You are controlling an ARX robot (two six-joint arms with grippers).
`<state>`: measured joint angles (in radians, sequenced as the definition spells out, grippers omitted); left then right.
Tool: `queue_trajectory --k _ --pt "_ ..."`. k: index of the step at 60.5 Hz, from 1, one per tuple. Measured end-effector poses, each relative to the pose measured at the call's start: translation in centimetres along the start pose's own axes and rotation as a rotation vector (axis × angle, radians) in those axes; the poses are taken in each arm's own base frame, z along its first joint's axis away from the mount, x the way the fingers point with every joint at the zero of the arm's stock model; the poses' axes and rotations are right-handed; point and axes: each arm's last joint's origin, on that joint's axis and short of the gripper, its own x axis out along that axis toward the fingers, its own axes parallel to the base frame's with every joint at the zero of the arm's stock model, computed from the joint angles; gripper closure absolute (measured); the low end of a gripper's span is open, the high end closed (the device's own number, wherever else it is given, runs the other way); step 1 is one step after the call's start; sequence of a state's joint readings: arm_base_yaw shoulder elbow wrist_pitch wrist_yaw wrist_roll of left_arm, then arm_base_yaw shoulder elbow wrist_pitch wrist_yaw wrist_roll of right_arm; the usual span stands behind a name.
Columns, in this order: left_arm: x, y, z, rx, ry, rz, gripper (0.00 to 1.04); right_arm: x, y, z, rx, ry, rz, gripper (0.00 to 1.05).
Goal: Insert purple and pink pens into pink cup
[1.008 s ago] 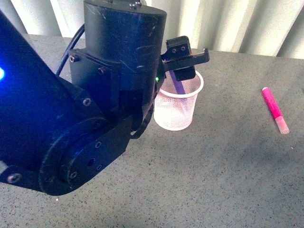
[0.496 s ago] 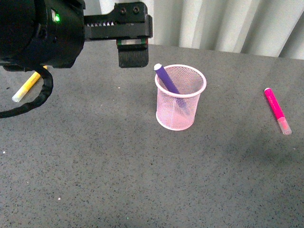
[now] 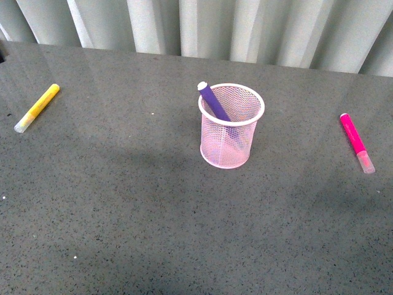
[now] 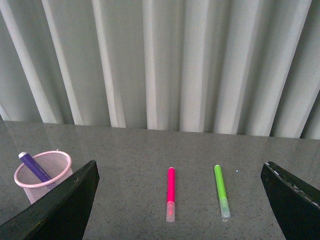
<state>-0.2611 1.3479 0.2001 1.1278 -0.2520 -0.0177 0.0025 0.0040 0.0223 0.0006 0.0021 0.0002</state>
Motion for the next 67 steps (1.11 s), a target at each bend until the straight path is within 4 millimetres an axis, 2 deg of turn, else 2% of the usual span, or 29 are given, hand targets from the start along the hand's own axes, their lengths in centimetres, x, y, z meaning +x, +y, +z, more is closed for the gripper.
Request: queue_trajectory --k 3,22,43,67 --pt "-0.7 0.5 0.1 -0.001 -0.004 -0.005 1.02 0.0 0.0 0.0 0.0 0.0 0.0 0.07" --pt "-4.1 2.8 0.1 0.007 -0.003 0.002 1.01 0.0 0.0 0.0 0.0 0.0 0.0 0.07" --pt "-6.4 4.6 0.2 0.005 -0.009 0.006 1.01 0.0 0.0 0.0 0.0 0.0 0.0 0.07" --pt "-8.2 4.7 0.7 0.005 -0.027 0.009 1.01 0.0 0.0 0.0 0.0 0.0 0.001 0.07"
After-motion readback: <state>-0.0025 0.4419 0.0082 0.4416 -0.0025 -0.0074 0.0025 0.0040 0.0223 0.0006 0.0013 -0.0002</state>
